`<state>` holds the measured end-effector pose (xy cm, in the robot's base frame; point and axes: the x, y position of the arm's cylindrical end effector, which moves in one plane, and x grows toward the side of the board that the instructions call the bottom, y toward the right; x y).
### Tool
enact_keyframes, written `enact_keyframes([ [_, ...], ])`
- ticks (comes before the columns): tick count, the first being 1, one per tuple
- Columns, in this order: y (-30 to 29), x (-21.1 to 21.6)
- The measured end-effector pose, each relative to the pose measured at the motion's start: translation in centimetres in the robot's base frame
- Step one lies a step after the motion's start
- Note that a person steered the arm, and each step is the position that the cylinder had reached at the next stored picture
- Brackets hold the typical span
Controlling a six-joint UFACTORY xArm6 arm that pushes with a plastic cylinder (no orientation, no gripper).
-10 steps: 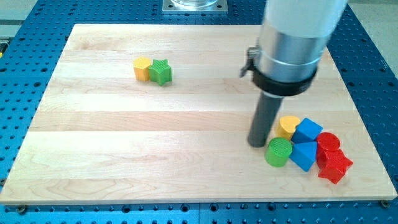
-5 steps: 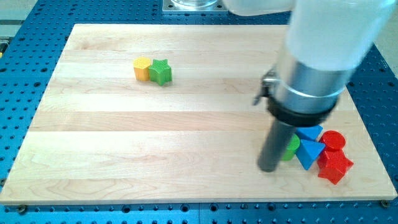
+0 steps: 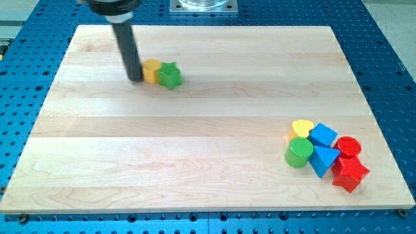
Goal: Place green star and yellow hexagon vertical row
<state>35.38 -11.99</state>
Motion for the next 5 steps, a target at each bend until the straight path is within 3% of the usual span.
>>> enact_keyframes([
  [1,3.4,0.0],
  [3,4.0,-3.9],
  [4,6.4,-2.2],
  [5,9.1,2.4],
])
